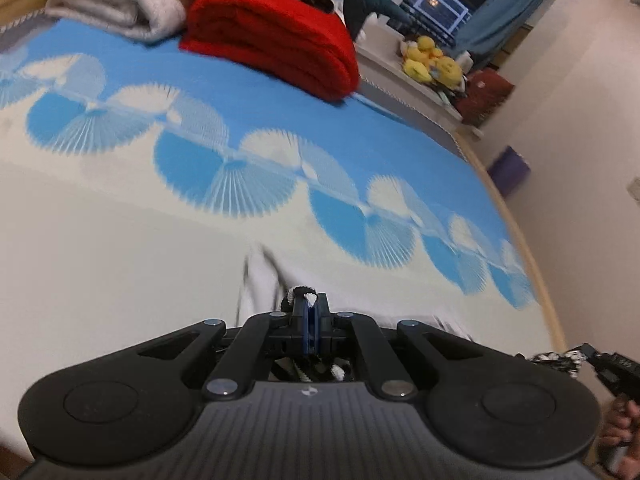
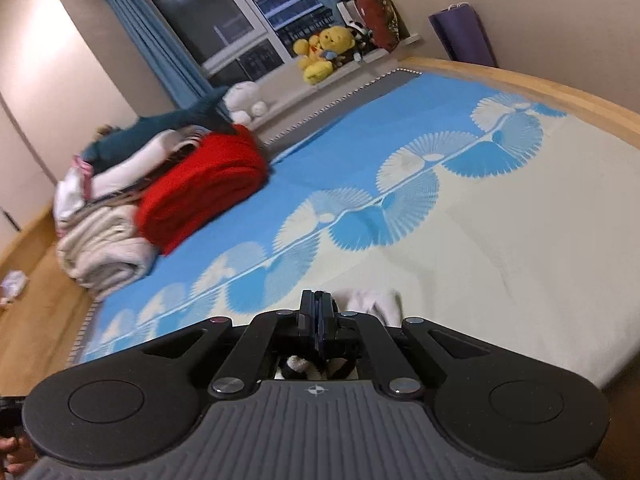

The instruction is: Fold small clothes

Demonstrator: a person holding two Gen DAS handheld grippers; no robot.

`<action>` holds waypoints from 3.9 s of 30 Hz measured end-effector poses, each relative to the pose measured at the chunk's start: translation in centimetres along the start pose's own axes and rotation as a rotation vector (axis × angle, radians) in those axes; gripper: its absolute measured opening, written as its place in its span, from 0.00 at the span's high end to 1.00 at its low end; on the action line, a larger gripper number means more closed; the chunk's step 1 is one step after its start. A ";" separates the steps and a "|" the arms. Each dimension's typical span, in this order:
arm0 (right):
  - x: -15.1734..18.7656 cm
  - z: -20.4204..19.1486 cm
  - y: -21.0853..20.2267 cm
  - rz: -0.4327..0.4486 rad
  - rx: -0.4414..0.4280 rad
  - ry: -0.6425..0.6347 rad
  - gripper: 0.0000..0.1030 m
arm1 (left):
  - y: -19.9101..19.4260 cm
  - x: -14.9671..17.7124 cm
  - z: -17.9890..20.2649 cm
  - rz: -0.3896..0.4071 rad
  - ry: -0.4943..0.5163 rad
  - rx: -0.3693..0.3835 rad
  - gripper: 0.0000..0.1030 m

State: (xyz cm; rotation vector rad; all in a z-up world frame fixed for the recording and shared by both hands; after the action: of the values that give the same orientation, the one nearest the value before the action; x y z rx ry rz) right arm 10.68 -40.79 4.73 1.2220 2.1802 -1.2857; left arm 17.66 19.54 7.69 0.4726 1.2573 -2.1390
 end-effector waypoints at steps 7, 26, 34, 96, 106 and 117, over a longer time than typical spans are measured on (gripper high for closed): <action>-2.1 -0.5 14.7 -0.065 0.203 0.002 0.88 | 10.3 -2.7 -4.1 -0.093 -0.137 -0.082 0.91; 6.5 -7.3 18.3 -0.292 -0.017 -0.509 0.33 | 16.0 3.0 2.4 -0.170 0.418 -0.172 0.27; 8.7 -9.7 20.7 -0.328 0.052 -0.732 1.00 | 18.8 2.2 3.5 -0.141 0.498 -0.229 0.98; 3.2 -0.7 19.1 -0.292 0.271 -0.247 0.56 | 13.4 -0.7 -6.8 -0.349 0.064 -0.097 0.61; 11.1 1.9 14.3 -0.598 0.217 -0.462 0.41 | 11.2 8.3 -8.4 -0.606 0.253 -0.061 0.59; 11.9 0.9 14.6 -0.607 0.217 -0.512 0.43 | 11.8 8.4 -7.3 -0.604 0.232 -0.050 0.60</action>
State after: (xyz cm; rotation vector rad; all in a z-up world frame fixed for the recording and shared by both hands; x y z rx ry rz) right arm 15.45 -32.24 -11.37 0.2064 2.1089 -1.8521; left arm 19.12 18.88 -8.43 0.3554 1.7520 -2.5881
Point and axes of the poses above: each gripper's, at about its wrist camera, not at the fingertips, and y roughly the way its jaws point, z to its right, x to its underside, the point moved 1 cm from there along y, roughly the way its jaws point, and after that the axes turned 4 degrees about x, right-handed, at the moved point
